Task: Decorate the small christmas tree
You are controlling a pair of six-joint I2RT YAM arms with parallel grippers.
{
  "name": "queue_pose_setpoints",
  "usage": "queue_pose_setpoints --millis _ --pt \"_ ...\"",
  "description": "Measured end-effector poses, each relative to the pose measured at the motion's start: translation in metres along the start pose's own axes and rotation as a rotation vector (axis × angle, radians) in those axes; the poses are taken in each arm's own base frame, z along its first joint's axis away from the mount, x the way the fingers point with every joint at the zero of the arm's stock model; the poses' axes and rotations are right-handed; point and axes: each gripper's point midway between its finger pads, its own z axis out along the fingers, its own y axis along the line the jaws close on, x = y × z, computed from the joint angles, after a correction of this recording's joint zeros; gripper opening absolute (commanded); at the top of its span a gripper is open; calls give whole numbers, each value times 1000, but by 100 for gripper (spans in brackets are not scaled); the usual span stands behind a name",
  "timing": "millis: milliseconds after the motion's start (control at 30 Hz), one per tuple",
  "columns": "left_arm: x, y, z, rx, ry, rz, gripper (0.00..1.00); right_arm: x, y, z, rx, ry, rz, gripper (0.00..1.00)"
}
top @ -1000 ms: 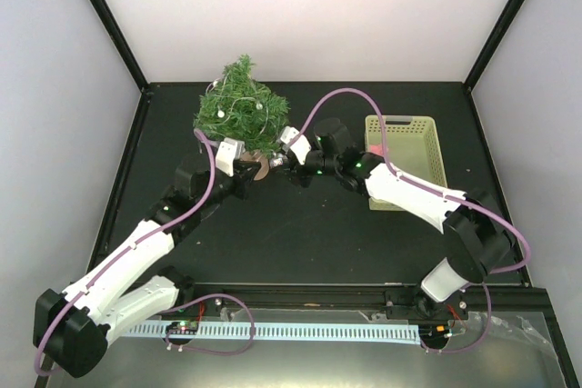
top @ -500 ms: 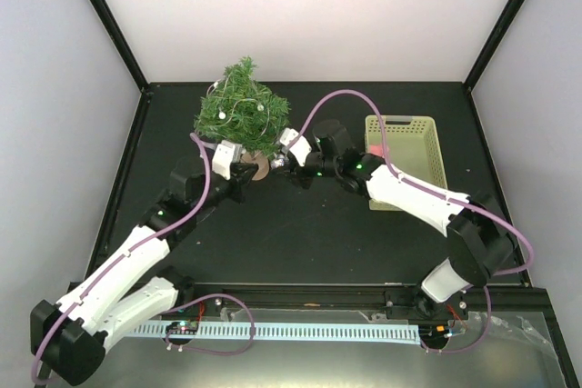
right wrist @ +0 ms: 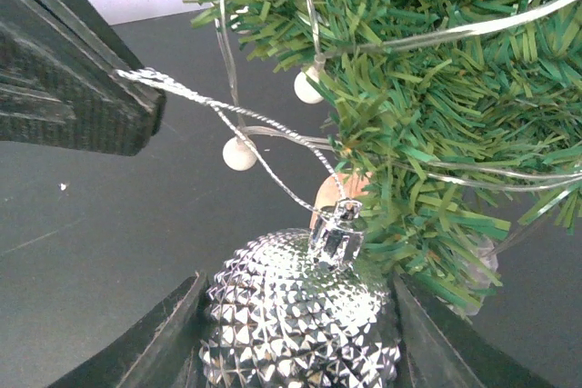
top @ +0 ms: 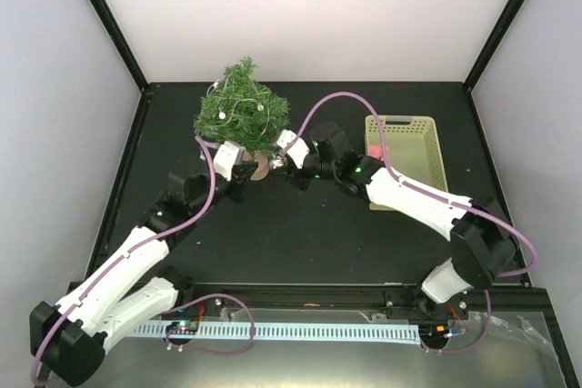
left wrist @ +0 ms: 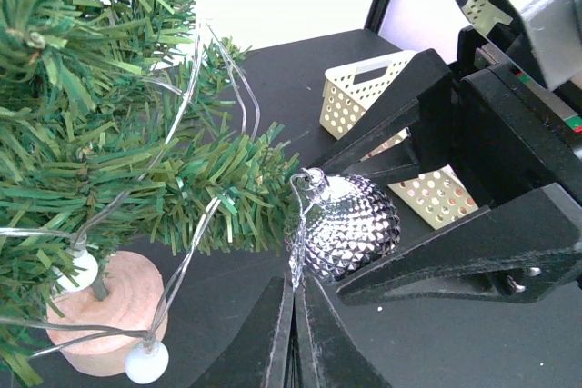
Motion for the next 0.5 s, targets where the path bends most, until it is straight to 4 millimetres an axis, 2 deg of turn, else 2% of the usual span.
queue_pose_setpoints --millis 167,367,500 --pt "-3 0 0 2 -11 41 1 -4 4 -2 4 -8 -10 35" --pt "-9 -7 -6 28 -36 72 2 -5 6 -14 28 -15 -16 36" --pt "-14 -13 -11 56 -58 94 2 -13 6 -25 39 -39 -24 38"
